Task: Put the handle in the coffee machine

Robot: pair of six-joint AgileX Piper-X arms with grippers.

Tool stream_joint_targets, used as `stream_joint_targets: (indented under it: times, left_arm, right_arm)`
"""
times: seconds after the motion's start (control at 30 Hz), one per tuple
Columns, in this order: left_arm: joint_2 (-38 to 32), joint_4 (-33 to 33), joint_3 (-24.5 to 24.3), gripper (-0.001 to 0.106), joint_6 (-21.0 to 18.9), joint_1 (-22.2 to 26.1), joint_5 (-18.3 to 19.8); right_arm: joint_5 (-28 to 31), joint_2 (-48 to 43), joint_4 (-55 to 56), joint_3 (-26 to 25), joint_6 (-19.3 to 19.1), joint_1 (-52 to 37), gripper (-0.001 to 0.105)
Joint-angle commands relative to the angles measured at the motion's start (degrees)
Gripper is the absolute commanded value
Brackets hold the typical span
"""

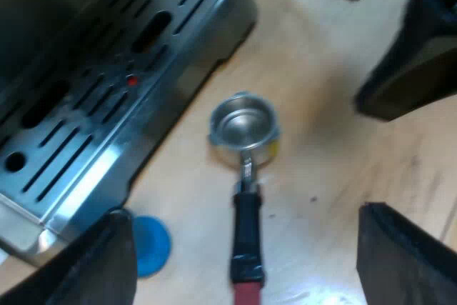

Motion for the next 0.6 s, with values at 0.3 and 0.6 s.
stream_joint_targets:
  times: [0.3,0.6]
  left_arm:
    - [0.0,-3.93,7.41,0.067,0.75,1.61,2.96]
    - [0.0,-7.92,9.67,0.067,-0.38,1.61,4.29]
  right_arm:
    - [-0.41,-0.45,0.06,-0.23,-0.77,-0.03,0.094]
    - [-1.25,-0.45,0.15,-0.23,-2.23,-0.03,0.094]
